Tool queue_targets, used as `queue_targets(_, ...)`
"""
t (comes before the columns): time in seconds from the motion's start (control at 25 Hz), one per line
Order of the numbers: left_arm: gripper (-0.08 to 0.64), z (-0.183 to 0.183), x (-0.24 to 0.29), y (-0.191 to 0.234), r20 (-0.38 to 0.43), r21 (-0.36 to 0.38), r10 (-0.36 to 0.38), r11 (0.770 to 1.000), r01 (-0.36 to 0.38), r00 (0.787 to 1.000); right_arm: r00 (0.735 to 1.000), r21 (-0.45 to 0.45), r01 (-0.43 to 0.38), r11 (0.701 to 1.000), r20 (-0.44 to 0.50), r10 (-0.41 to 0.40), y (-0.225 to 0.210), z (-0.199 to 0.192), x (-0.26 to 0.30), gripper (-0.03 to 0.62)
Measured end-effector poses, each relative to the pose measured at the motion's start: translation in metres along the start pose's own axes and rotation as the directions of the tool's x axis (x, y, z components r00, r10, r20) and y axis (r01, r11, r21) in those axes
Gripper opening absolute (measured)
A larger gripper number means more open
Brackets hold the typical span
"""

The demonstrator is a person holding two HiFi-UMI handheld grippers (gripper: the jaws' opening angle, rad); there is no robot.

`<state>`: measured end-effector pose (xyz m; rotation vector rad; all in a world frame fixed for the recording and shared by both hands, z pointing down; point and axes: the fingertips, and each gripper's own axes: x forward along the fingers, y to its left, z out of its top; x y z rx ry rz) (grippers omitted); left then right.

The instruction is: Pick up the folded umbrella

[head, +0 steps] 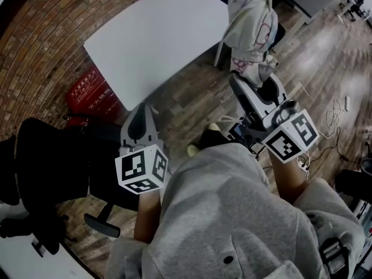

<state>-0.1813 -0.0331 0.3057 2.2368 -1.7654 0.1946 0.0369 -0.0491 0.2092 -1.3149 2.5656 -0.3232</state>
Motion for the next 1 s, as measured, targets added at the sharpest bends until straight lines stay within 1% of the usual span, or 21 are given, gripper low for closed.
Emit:
queue_targets(0.28, 0.015, 0.0, 0.004, -0.004, -0.008, 0.006, -0.001, 1.0, 0.001, 1.0, 1.0, 0.01, 0.005, 1.0, 0.022, -0.005, -0.007, 0.004, -0.004, 0.244)
queue_targets(0.52, 0.015, 0.001, 0.01, -0.012, -0.02, 0.0, -0.004, 1.0, 0.004, 1.0, 1.0, 0.006, 0.009, 1.0, 0.011, -0.009, -0.016, 0.006, -0.005, 0.244)
queue_targets(0.76, 0.015, 0.001, 0.013, -0.021, -0.016, 0.004, -0.009, 1.0, 0.009, 1.0, 1.0, 0.004, 0.008, 1.0, 0.015, -0.008, -0.023, 0.008, -0.009, 0.244)
queue_targets(1.0, 0.015, 0.005, 0.019, -0.018, -0.018, 0.001, -0.004, 1.0, 0.004, 1.0, 1.0, 0.014, 0.009, 1.0, 0.016, -0.009, -0.027, 0.009, -0.002, 0.244)
